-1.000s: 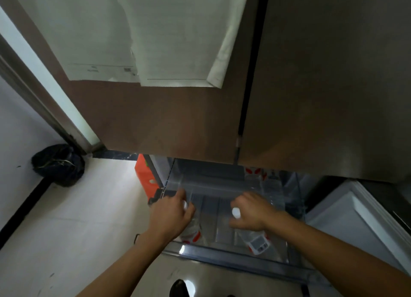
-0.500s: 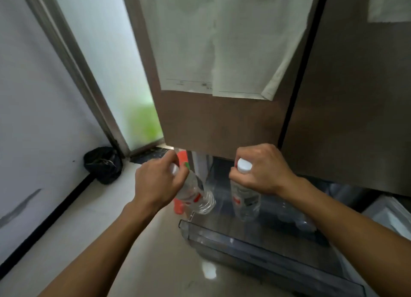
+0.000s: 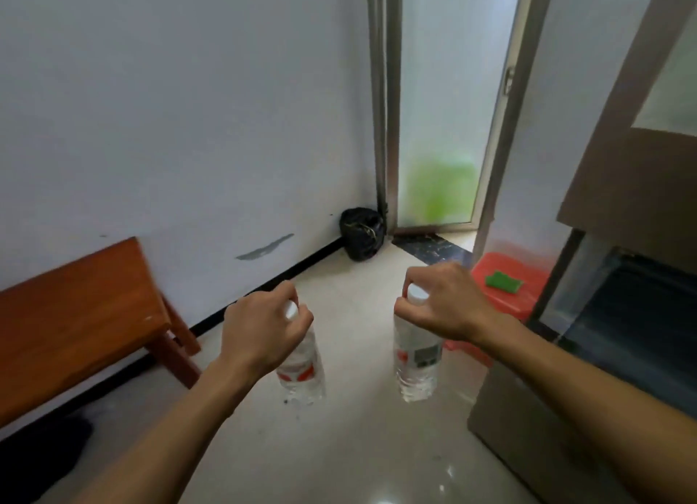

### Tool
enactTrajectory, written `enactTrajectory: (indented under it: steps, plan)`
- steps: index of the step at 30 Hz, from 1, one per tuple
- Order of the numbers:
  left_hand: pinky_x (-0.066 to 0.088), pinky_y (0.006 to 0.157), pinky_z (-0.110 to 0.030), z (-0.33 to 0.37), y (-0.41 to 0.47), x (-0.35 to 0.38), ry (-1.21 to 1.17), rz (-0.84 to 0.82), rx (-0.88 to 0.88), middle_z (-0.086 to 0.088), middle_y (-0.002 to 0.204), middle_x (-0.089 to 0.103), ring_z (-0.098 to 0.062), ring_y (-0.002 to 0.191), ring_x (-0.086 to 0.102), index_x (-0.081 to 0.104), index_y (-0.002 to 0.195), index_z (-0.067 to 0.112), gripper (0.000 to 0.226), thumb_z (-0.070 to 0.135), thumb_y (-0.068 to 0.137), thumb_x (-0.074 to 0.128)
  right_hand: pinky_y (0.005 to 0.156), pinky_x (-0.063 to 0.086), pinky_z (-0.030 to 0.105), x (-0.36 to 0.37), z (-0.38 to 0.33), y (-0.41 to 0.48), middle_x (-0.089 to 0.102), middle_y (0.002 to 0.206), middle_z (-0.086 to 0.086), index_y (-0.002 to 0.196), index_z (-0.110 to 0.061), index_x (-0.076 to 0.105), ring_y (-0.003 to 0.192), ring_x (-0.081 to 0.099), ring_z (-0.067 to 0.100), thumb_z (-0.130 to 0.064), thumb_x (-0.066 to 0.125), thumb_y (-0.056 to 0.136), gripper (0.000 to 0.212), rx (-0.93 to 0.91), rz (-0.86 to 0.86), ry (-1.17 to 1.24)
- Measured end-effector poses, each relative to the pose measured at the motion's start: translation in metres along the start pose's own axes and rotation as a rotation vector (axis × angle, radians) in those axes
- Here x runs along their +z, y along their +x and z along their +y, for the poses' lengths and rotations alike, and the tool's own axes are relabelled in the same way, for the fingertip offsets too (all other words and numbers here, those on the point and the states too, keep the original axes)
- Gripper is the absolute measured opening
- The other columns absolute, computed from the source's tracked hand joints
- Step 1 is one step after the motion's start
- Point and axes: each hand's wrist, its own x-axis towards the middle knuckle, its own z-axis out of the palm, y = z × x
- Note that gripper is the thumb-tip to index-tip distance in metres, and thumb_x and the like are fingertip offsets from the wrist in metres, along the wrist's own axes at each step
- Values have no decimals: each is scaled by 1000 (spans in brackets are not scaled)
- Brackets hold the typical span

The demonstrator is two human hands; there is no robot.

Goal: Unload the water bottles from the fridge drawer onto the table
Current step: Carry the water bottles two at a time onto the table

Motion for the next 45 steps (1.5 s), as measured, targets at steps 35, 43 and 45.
enactTrajectory:
  steps: [35, 43, 45]
  plan:
    - [28, 49, -20, -635, -193, -195, 231, 37, -1098, 6, 65, 57, -6, 59, 52, 48, 75, 26, 22, 42, 88, 56, 49, 41, 17, 454, -619, 319, 57, 68, -8, 82, -23, 55, 56, 51, 6, -48, 60, 84, 26, -727, -504, 102]
    - [37, 54, -16, -783, -206, -249, 264, -87, -971, 9, 70, 55, -5, 62, 54, 46, 86, 29, 20, 48, 91, 51, 53, 44, 17, 507, -733, 347, 56, 75, -7, 87, -25, 51, 62, 55, 6, -50, 62, 86, 28, -557, -482, 99]
    - [33, 51, -14, -816, -206, -256, 266, -82, -970, 11, 69, 54, -4, 60, 53, 46, 86, 30, 20, 48, 91, 52, 52, 41, 16, 521, -755, 361, 56, 75, -7, 86, -24, 51, 62, 54, 8, -50, 62, 86, 28, -540, -466, 95]
